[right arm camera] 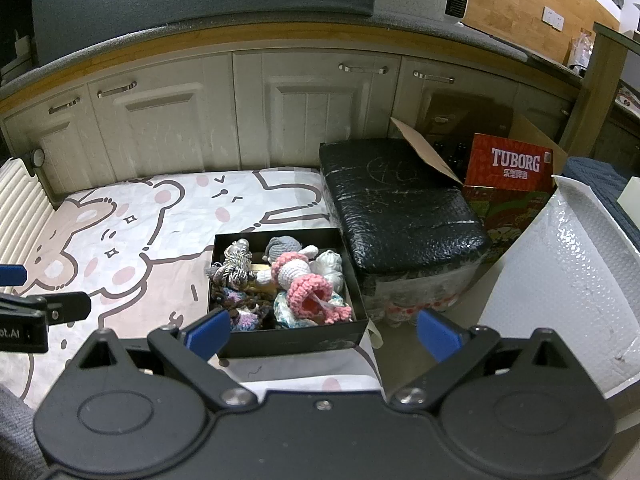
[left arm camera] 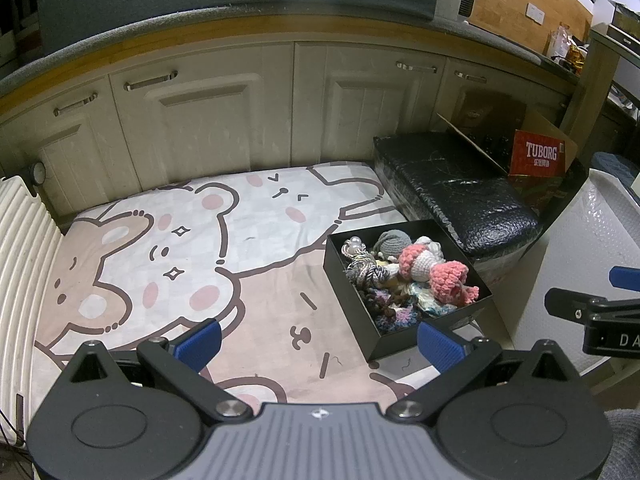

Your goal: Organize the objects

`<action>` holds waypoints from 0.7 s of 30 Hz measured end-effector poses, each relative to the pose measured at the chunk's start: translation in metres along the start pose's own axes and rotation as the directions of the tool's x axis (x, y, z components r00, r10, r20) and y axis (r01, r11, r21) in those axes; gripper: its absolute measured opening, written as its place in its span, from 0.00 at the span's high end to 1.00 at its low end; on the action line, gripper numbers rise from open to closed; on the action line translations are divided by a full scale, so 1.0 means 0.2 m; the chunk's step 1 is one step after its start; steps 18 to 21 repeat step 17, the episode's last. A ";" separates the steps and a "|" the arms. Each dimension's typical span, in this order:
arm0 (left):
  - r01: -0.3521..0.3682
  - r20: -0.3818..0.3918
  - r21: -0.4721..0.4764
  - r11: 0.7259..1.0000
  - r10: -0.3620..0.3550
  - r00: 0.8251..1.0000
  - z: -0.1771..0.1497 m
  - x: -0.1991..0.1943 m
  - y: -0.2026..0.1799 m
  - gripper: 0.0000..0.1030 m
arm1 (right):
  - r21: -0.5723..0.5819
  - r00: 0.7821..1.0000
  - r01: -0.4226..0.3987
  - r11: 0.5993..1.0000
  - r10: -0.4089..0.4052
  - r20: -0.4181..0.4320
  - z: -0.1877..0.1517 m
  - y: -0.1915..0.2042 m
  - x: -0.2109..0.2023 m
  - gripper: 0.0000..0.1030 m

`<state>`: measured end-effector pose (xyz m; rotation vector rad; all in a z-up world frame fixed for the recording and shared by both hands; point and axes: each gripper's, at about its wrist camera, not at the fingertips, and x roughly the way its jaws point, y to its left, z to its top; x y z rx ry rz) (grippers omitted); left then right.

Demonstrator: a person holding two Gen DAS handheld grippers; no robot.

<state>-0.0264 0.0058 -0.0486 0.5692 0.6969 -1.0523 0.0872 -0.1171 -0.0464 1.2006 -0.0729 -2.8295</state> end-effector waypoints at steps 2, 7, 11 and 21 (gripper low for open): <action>-0.001 0.000 0.000 1.000 0.001 1.000 0.00 0.00 0.00 0.00 | 0.001 1.000 -0.001 1.000 0.001 0.000 0.00 0.00 0.00 0.02; 0.002 -0.001 0.001 1.000 -0.002 1.000 0.00 0.00 0.00 0.00 | -0.001 1.000 0.000 1.000 0.000 -0.001 0.00 0.00 0.00 0.02; 0.004 -0.003 0.000 1.000 -0.004 1.000 -0.01 0.00 0.00 0.00 | 0.000 1.000 -0.001 1.000 0.001 -0.001 0.00 0.00 0.00 0.02; 0.007 -0.002 0.004 1.000 -0.007 1.000 -0.01 0.01 -0.01 0.00 | 0.002 1.000 -0.001 1.000 0.001 -0.003 0.00 0.00 0.00 0.02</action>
